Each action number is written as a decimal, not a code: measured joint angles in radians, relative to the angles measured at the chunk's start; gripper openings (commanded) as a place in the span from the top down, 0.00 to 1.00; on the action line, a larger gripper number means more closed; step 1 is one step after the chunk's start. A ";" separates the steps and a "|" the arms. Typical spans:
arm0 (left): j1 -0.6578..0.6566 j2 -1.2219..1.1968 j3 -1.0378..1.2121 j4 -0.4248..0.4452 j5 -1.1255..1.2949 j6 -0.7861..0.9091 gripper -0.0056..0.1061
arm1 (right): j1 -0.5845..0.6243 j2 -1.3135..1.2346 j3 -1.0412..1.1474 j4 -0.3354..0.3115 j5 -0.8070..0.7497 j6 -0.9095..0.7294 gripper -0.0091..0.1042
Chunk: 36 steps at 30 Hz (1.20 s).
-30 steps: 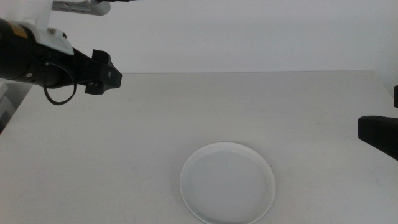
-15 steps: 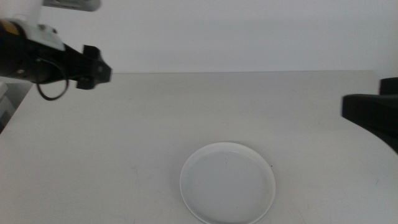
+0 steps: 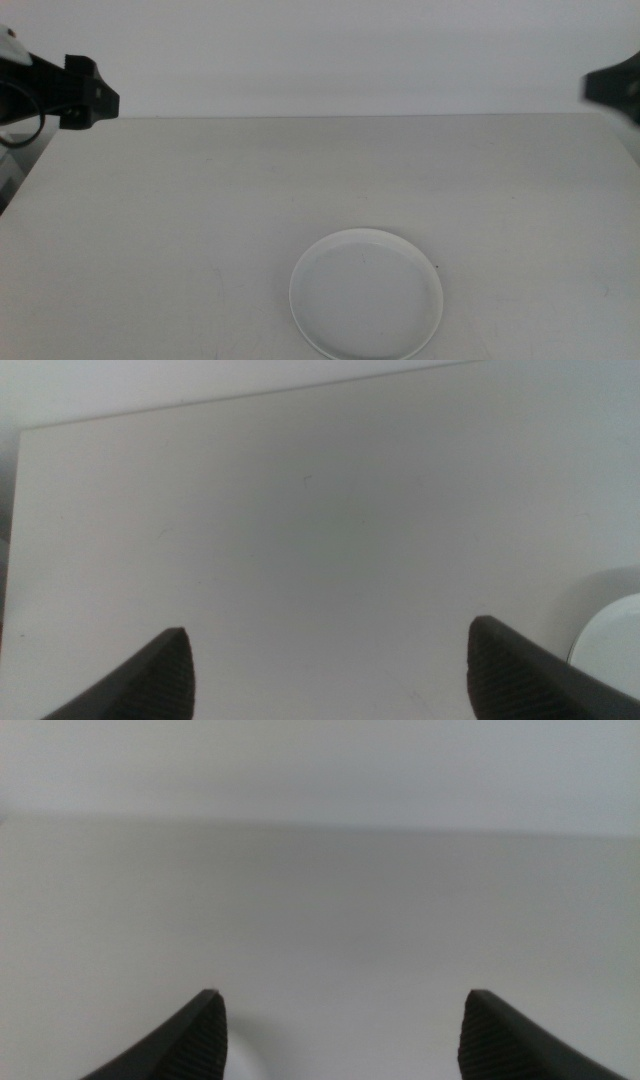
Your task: Stack the three bowls on top of each other.
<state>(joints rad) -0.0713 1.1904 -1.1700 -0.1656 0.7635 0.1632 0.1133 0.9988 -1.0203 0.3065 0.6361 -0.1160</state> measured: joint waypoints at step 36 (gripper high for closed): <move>0.000 -0.678 0.802 -0.015 -0.701 0.003 0.01 | -0.130 -0.489 0.556 0.043 -0.390 -0.255 0.40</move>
<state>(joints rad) -0.0713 0.5127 -0.3678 -0.1809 0.0627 0.1662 -0.0171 0.5096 -0.4646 0.3492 0.2459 -0.3708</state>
